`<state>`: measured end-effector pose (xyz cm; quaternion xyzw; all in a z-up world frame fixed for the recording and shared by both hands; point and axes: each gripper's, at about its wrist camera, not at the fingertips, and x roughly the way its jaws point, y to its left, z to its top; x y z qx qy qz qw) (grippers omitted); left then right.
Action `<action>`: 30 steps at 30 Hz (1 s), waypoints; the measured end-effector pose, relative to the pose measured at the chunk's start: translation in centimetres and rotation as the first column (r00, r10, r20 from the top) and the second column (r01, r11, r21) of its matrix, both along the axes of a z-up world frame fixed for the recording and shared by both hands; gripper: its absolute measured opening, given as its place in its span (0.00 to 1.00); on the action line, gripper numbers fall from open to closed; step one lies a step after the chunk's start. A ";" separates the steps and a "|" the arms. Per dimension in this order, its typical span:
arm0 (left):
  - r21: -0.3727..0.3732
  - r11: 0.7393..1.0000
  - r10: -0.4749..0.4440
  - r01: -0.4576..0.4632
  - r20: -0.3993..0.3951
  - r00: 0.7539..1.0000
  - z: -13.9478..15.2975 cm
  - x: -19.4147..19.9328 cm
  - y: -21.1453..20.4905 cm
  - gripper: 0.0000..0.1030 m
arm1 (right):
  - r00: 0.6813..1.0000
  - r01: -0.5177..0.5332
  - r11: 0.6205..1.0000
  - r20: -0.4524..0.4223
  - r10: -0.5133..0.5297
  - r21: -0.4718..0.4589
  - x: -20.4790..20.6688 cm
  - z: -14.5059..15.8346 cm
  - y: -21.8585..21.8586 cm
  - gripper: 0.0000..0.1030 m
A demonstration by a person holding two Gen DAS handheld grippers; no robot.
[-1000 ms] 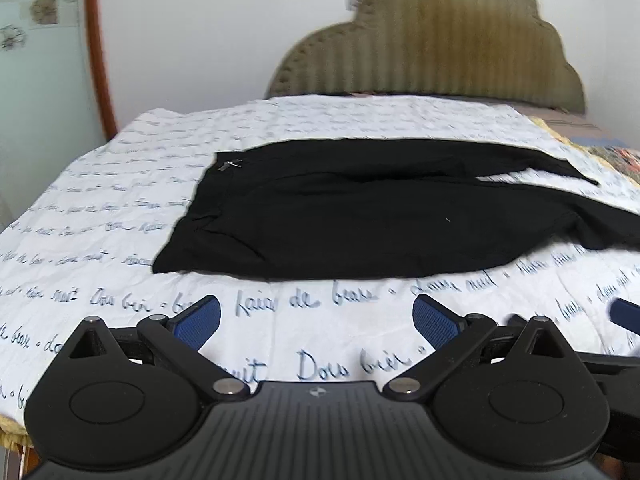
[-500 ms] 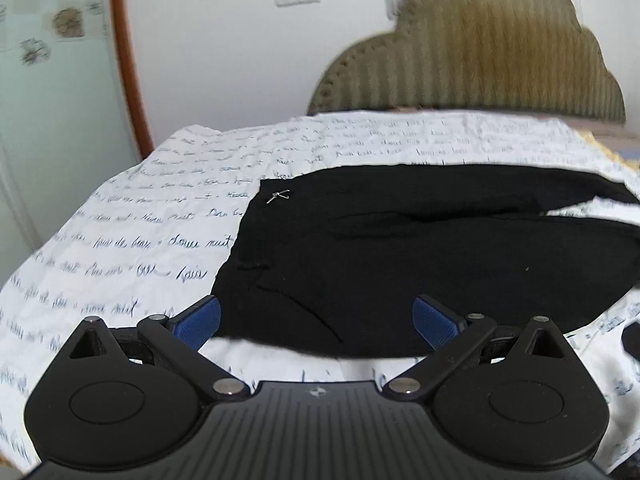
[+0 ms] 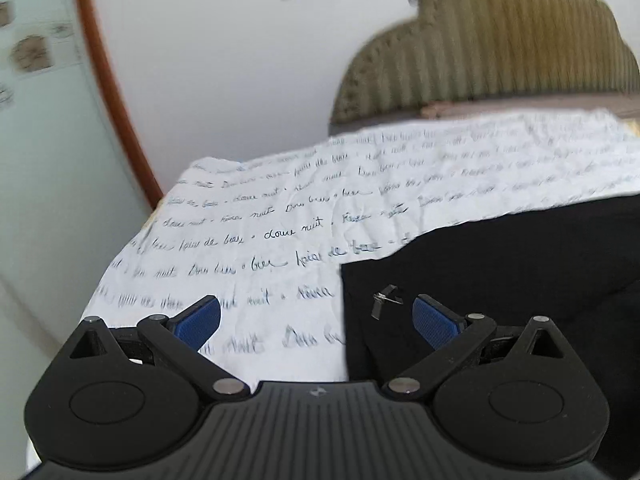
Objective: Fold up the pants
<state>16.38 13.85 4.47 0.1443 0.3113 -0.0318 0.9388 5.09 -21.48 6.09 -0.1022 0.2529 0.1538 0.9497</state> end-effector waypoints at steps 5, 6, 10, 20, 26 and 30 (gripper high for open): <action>-0.132 0.985 -0.127 0.111 -0.118 0.985 -2.6 8.2 1.5 1.00 | 0.987 -0.151 0.988 -0.056 0.149 -0.033 9.2 -2.1 -1.2 1.00; -0.145 0.979 -0.159 0.141 -0.126 0.979 -3.4 9.3 1.4 1.00 | 0.985 -0.161 0.986 -0.072 0.158 -0.034 10.7 -2.5 -1.3 1.00; -0.169 0.965 -0.228 0.199 -0.171 0.959 -6.7 13.2 1.2 1.00 | 0.970 -0.180 0.981 -0.178 0.165 -0.072 17.6 -4.7 -2.4 1.00; -0.143 0.936 -0.347 0.322 -0.215 0.913 -11.2 17.0 0.1 0.99 | 0.913 -0.208 0.969 -0.381 0.143 -0.133 27.0 -11.4 -5.7 0.91; -0.255 0.914 -0.371 0.316 -0.206 0.906 -11.6 18.3 0.9 0.64 | 0.855 -0.264 0.963 -0.475 0.209 -0.052 30.0 -13.6 -6.9 0.91; -0.257 0.906 -0.390 0.337 -0.194 0.900 -10.6 17.7 0.4 0.29 | 0.812 -0.265 0.963 -0.526 0.254 0.056 30.8 -14.3 -7.5 0.60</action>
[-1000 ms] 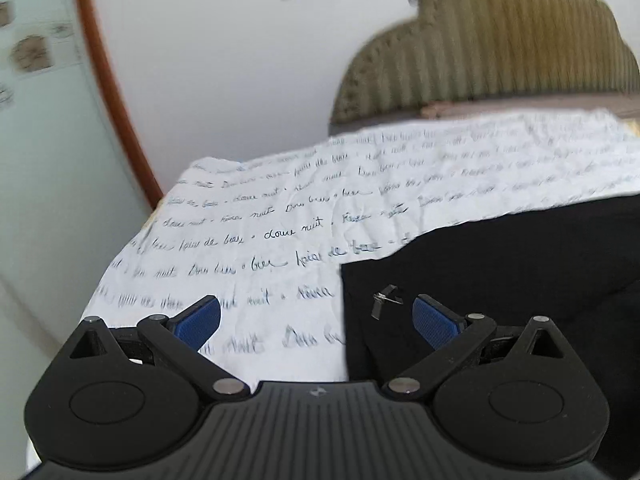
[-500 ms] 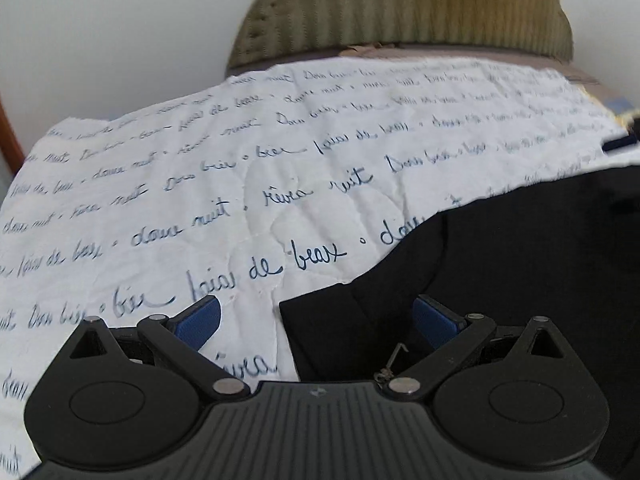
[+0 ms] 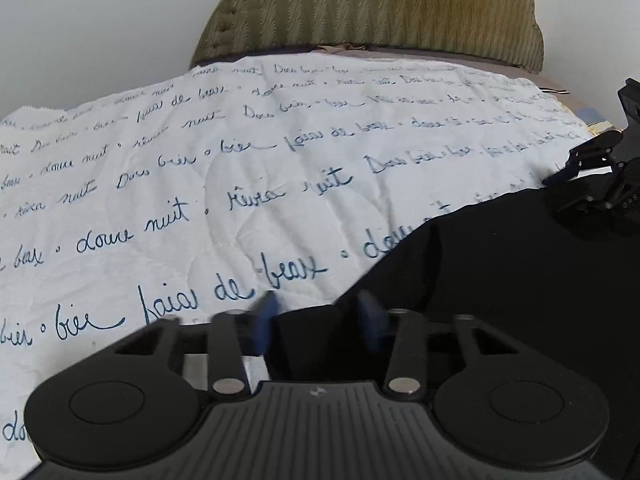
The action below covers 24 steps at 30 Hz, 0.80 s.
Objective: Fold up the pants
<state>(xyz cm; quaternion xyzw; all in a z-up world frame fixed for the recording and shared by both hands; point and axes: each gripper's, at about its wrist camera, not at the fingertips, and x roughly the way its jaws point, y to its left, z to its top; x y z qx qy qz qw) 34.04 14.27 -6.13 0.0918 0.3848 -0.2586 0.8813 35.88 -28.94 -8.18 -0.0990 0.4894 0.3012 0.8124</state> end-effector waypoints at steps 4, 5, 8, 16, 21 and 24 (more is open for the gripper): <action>0.060 0.998 -0.003 -0.002 0.081 0.997 1.1 -1.4 -1.1 0.06 | 1.000 -0.017 0.999 0.015 0.017 0.037 -1.0 0.7 0.0 0.08; 0.075 0.997 0.010 -0.018 0.098 0.995 1.4 -1.5 -1.3 0.07 | 0.999 -0.021 1.000 0.045 0.021 0.016 -1.6 0.9 0.3 0.06; 0.065 0.996 0.052 -0.061 0.135 0.989 2.1 -1.4 -1.2 0.07 | 0.989 -0.004 0.998 0.145 0.013 -0.063 -2.9 1.9 1.7 0.06; 0.011 0.998 0.053 -0.055 0.161 0.986 4.3 -5.2 0.0 0.06 | 0.882 0.074 0.967 0.469 0.051 -0.245 -8.5 5.9 4.9 0.04; -0.033 0.999 0.031 -0.024 0.221 0.975 6.8 -10.0 1.6 0.06 | 0.827 0.078 0.954 0.554 0.101 -0.290 -14.3 8.7 5.3 0.04; -0.050 0.999 0.026 -0.014 0.234 0.972 7.4 -13.2 2.1 0.05 | 0.806 0.084 0.951 0.582 0.111 -0.297 -17.7 9.8 5.3 0.04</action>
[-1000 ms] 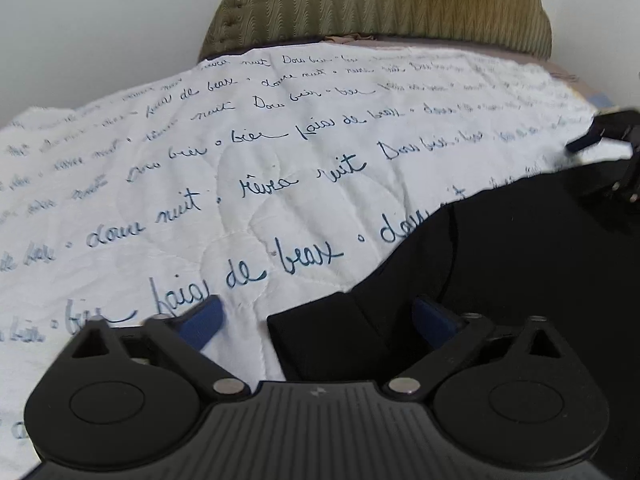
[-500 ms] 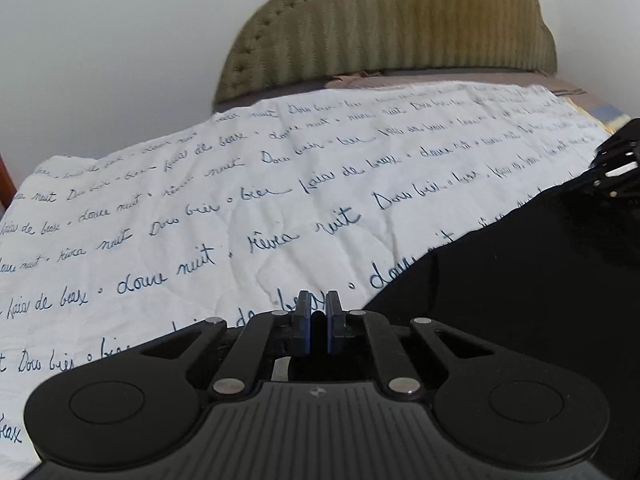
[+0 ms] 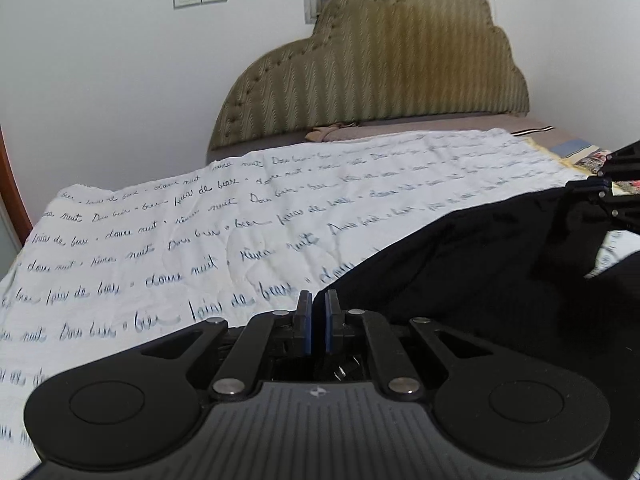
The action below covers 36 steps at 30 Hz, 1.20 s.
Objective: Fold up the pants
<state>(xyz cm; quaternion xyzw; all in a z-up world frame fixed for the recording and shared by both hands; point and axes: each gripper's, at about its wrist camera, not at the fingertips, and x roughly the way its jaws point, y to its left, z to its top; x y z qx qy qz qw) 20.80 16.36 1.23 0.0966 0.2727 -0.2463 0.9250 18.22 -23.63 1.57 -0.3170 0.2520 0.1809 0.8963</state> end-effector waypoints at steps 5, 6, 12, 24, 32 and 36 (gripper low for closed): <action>-0.019 1.000 -0.015 0.015 0.010 1.000 -0.2 -5.7 0.9 0.01 | 0.999 -0.016 0.999 0.033 0.018 -0.044 -6.0 0.3 0.7 0.03; -0.028 0.999 -0.015 0.015 0.011 1.000 -0.2 -6.8 1.2 0.01 | 0.999 -0.021 0.998 0.036 0.023 -0.055 -7.4 0.3 0.9 0.03; -0.066 0.998 -0.006 0.005 -0.011 1.000 -0.5 -12.4 3.0 0.01 | 0.999 -0.035 0.997 0.026 0.037 -0.066 -14.1 -0.3 1.4 0.03; -0.092 0.988 0.112 -0.123 -0.117 0.987 -2.1 -15.1 3.6 0.01 | 0.995 0.000 0.976 0.098 0.021 -0.216 -19.8 -2.1 3.7 0.02; -0.011 0.968 0.247 -0.251 -0.156 0.956 -3.2 -14.3 2.0 0.04 | 0.930 -0.299 0.929 0.151 0.335 -0.218 -19.0 -3.9 19.1 0.31; -0.032 0.962 0.263 -0.273 -0.175 0.949 -3.2 -15.1 2.5 0.34 | 0.925 -0.312 0.900 0.118 0.361 -0.306 -17.0 -7.4 23.3 0.31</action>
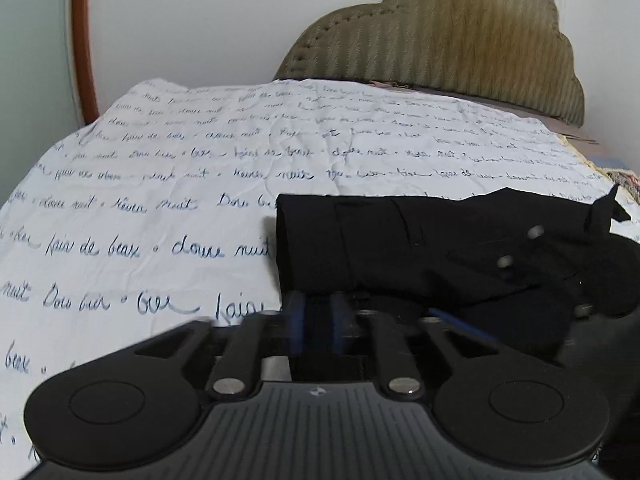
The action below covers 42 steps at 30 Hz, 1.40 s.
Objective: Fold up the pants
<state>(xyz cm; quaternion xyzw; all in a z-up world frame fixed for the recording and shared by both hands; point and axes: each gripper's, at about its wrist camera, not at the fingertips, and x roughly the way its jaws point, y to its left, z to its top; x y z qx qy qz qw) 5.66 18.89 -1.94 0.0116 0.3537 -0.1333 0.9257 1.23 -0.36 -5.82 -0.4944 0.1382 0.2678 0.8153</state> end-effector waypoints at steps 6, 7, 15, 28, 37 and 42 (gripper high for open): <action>-0.128 0.989 0.070 -0.068 0.012 0.997 0.7 -0.3 0.3 0.94 | 0.998 0.055 0.998 -0.031 -0.055 0.014 1.9 -1.3 0.6 0.03; -0.146 0.987 0.063 -0.061 0.008 0.998 0.9 -0.2 0.0 0.94 | 0.997 0.070 0.997 -0.041 -0.068 0.033 2.1 -1.2 0.6 0.03; -0.286 0.953 0.062 -0.098 -0.132 0.989 -0.2 1.9 -2.9 0.93 | 0.990 0.133 0.964 -0.082 -0.117 0.230 0.9 1.8 -1.7 0.03; -0.552 0.750 0.175 -0.363 -0.364 0.915 -3.0 4.5 -1.1 0.10 | 0.982 0.164 0.937 -0.141 -0.125 0.307 0.9 3.0 -3.3 0.03; -0.470 0.840 0.171 -0.271 -0.244 0.955 -1.1 1.5 -1.4 0.08 | 0.987 0.114 0.952 -0.139 -0.076 0.283 -0.9 3.3 -2.8 0.02; -0.416 0.871 0.165 -0.259 -0.249 0.954 -2.2 -0.6 -1.4 0.07 | 0.984 0.081 0.964 -0.175 -0.037 0.253 -2.3 3.0 -2.5 0.03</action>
